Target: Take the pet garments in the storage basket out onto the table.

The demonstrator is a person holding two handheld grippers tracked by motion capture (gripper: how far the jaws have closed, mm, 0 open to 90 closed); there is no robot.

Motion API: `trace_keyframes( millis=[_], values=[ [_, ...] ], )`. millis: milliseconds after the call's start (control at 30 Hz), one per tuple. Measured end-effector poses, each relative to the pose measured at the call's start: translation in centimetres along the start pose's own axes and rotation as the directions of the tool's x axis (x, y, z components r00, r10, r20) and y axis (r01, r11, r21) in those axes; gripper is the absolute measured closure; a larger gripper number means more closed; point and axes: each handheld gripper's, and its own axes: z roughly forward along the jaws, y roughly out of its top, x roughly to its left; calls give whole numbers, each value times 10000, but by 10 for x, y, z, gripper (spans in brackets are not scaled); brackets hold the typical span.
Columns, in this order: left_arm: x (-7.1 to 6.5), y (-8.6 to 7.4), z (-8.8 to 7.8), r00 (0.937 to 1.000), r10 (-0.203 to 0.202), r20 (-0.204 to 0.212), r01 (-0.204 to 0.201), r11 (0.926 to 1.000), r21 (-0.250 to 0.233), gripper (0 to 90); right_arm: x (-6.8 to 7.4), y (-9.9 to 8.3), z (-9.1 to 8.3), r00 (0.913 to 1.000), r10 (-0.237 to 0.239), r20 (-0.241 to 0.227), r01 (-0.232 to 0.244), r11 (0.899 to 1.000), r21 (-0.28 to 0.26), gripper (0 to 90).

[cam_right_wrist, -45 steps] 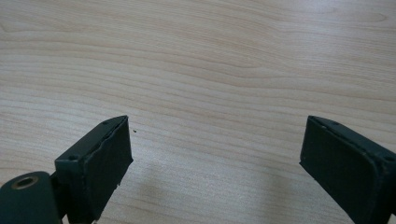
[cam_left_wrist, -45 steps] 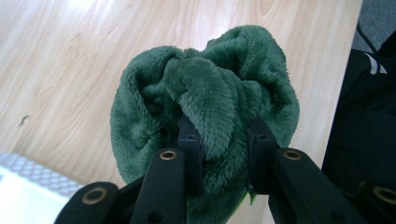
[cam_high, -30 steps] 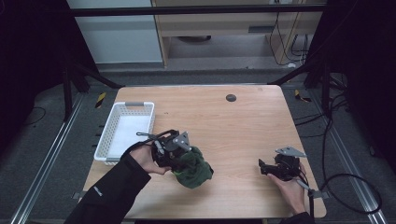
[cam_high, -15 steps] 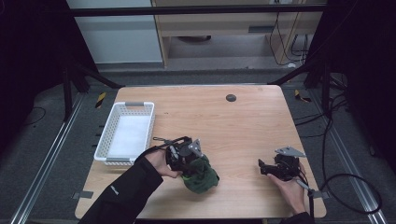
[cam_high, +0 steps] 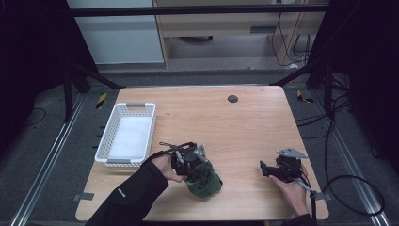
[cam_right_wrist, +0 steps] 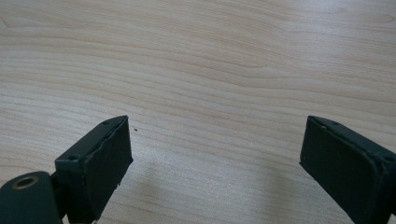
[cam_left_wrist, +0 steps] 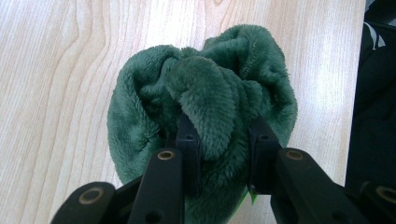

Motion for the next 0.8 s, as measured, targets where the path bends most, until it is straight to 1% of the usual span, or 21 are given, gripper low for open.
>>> trace_keyframes(
  millis=[100, 200, 333, 467, 567, 600, 700, 733, 767, 800],
  values=[
    [-1, 1, 1, 10000, -9, 1, 9, 10000, 13, 700, 0, 0, 0, 10000, -23, 24, 23, 10000, -26, 89],
    [-1, 1, 1, 10000, -6, 20, 6, 10000, 6, 674, 0, 0, 0, 10000, -24, 26, 24, 10000, -17, 89],
    [-1, 0, -1, 10000, 44, -14, -44, 10000, -23, 617, 0, 0, 0, 10000, -13, 30, 13, 10000, -14, 89],
    [-2, -2, -5, 10000, -14, -56, 13, 10000, -65, 561, 0, 0, 0, 10000, -14, 31, 14, 10000, -10, 89],
    [-2, -3, -10, 9999, -111, -57, 110, 9995, -288, 540, 0, 0, 0, 10000, 0, 39, 0, 10000, -6, 89],
    [-1, -4, -12, 9999, -60, -97, 57, 9996, -274, 527, -1, 0, 0, 10000, -37, 47, 37, 10000, -2, 88],
    [-2, -4, -19, 9997, -41, -223, 31, 9988, -486, 512, 0, 0, 0, 10000, -42, 53, 42, 10000, 0, 88],
    [-3, -5, -21, 9997, -140, -199, 127, 9978, -650, 503, -1, 0, 0, 10000, -47, 55, 46, 10000, 3, 88],
    [-3, -5, -24, 9997, -92, -241, 74, 9972, -745, 497, -1, 0, 0, 10000, -47, 58, 47, 10000, 3, 88],
    [-4, -6, -27, 9995, -141, -280, 115, 9957, -923, 488, -1, 0, 0, 10000, -26, 61, 26, 10000, 4, 88]
  ],
)
